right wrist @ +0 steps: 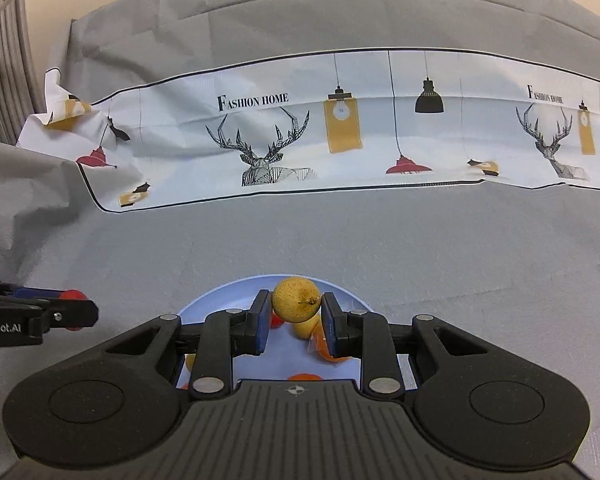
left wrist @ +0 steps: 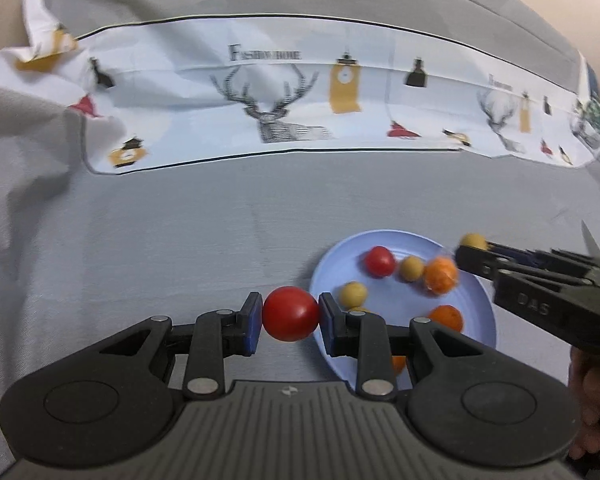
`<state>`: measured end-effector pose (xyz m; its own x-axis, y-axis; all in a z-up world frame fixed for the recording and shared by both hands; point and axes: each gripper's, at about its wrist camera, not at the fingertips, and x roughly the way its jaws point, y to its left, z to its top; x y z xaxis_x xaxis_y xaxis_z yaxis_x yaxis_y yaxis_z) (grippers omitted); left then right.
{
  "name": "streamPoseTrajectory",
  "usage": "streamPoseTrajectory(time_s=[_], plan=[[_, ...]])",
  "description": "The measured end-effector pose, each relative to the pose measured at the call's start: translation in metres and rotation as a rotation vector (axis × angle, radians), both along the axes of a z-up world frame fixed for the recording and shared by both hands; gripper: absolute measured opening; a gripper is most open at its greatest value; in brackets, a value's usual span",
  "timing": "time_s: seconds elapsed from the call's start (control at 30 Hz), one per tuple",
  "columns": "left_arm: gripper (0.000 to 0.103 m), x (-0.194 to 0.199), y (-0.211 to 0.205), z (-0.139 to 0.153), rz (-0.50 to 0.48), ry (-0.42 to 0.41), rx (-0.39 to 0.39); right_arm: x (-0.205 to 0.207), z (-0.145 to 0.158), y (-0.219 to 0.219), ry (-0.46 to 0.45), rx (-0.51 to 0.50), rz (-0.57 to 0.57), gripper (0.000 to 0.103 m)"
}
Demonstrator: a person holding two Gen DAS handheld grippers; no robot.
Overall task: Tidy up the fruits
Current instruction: 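Carry the red tomato and the yellow fruit over the blue plate, then open the left tool releasing the tomato while the right tool releases the yellow fruit onto the plate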
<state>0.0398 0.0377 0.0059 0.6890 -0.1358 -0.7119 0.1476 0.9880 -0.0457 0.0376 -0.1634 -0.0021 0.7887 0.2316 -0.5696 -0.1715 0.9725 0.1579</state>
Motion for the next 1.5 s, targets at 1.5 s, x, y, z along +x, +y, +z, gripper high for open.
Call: streamPoseTrajectory(time_s=[1.5], plan=[[0.034, 0.005, -0.087, -0.033, -0.187, 0.064, 0.039, 0.011, -0.011, -0.016, 0.049, -0.019, -0.074, 0.028]])
